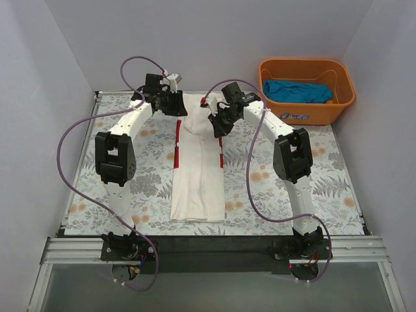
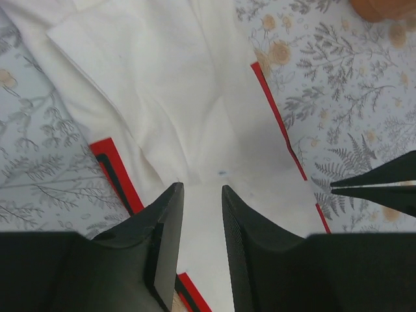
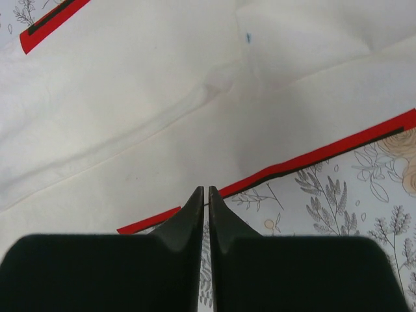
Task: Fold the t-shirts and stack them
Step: Fold the tshirt
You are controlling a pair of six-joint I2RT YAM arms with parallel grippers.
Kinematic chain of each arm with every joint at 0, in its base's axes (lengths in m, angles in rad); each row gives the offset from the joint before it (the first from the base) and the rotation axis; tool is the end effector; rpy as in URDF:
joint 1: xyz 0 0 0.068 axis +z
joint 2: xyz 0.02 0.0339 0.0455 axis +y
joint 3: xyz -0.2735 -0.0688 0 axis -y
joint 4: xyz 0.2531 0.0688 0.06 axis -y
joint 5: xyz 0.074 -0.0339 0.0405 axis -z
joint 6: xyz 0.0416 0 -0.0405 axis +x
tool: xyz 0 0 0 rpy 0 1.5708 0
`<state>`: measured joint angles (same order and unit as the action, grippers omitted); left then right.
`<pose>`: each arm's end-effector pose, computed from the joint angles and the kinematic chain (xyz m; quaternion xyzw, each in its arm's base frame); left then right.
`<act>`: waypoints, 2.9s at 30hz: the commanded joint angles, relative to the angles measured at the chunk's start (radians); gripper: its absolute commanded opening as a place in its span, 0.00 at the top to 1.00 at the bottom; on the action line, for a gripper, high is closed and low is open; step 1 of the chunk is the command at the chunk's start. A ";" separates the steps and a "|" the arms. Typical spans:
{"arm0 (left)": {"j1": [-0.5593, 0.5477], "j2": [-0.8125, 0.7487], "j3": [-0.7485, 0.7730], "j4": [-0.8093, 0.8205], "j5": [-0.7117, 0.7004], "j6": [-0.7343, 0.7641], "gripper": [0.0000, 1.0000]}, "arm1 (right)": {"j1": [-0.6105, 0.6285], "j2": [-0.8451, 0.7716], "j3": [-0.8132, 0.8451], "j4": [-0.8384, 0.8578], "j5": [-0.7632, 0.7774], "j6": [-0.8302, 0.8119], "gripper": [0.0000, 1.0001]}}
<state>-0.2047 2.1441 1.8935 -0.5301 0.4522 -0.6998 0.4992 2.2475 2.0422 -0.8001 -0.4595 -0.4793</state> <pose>0.4933 -0.1210 0.2602 -0.1368 0.8932 -0.3500 0.2469 0.4397 0.2608 0.2399 -0.4955 0.7955 0.2214 0.2694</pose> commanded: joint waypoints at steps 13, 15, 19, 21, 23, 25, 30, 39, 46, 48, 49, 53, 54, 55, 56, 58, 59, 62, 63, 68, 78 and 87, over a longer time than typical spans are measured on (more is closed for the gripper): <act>-0.002 0.126 -0.090 -0.123 -0.069 0.016 0.81 | 0.018 0.112 -0.040 0.222 0.137 0.036 0.95; -0.001 0.166 -0.071 -0.120 -0.082 0.019 0.81 | 0.013 0.130 -0.028 0.229 0.162 0.034 0.96; 0.002 0.218 -0.011 -0.114 -0.118 0.020 0.83 | -0.001 0.187 0.015 0.243 0.205 0.031 0.96; 0.004 0.233 0.010 -0.100 -0.125 0.022 0.83 | -0.010 0.199 0.032 0.246 0.209 0.031 0.96; 0.007 0.250 0.048 -0.100 -0.126 0.023 0.83 | -0.014 0.211 0.045 0.256 0.222 0.028 0.96; 0.007 0.275 0.071 -0.110 -0.126 0.023 0.83 | -0.022 0.225 0.056 0.259 0.231 0.027 0.96; 0.010 0.327 0.151 -0.128 -0.142 0.029 0.83 | -0.030 0.250 0.099 0.274 0.254 0.007 0.95; 0.011 0.349 0.230 -0.133 -0.124 0.022 0.82 | -0.045 0.264 0.136 0.305 0.315 -0.025 0.91; 0.013 0.206 0.202 -0.094 -0.038 0.011 0.73 | -0.047 0.152 0.130 0.312 0.309 -0.068 0.82; 0.019 0.146 0.175 -0.073 0.011 0.028 0.68 | -0.045 0.100 0.119 0.314 0.265 -0.076 0.73; 0.025 0.069 0.155 -0.061 0.029 0.032 0.65 | -0.045 0.042 0.112 0.314 0.246 -0.074 0.71; 0.068 -0.135 0.038 0.008 0.118 0.098 0.48 | -0.027 -0.124 0.008 0.314 0.136 -0.093 0.64; 0.073 -0.171 0.010 0.021 0.128 0.117 0.32 | -0.008 -0.159 -0.019 0.315 0.121 -0.131 0.61; 0.074 -0.206 -0.037 0.027 0.131 0.165 0.28 | 0.005 -0.225 -0.048 0.317 0.125 -0.155 0.60; 0.074 -0.277 -0.074 0.033 0.131 0.192 0.26 | 0.021 -0.256 -0.083 0.315 0.136 -0.180 0.60; 0.074 -0.352 -0.214 0.080 0.141 0.239 0.25 | 0.084 -0.342 -0.180 0.318 0.188 -0.261 0.59; 0.073 -0.386 -0.259 0.094 0.152 0.329 0.25 | 0.103 -0.370 -0.215 0.322 0.200 -0.281 0.59; 0.073 -0.512 -0.453 0.099 0.216 0.545 0.25 | 0.191 -0.451 -0.355 0.326 0.237 -0.336 0.53; 0.071 -0.568 -0.496 0.044 0.233 0.616 0.22 | 0.237 -0.482 -0.434 0.316 0.258 -0.360 0.27; 0.073 -0.711 -0.739 -0.230 0.435 0.917 0.17 | 0.318 -0.543 -0.566 0.190 0.090 -0.374 0.06; 0.045 -1.161 -1.309 -0.151 0.540 1.246 0.23 | 0.462 -0.865 -1.191 0.642 0.019 -0.312 0.15; -0.002 -1.146 -1.432 -0.073 0.491 1.304 0.41 | 0.519 -0.764 -1.263 0.762 0.068 -0.239 0.38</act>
<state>-0.1955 0.9863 0.4652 -0.6563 0.9348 0.5327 1.0088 1.4521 0.7872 -0.1459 -0.4061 -0.7528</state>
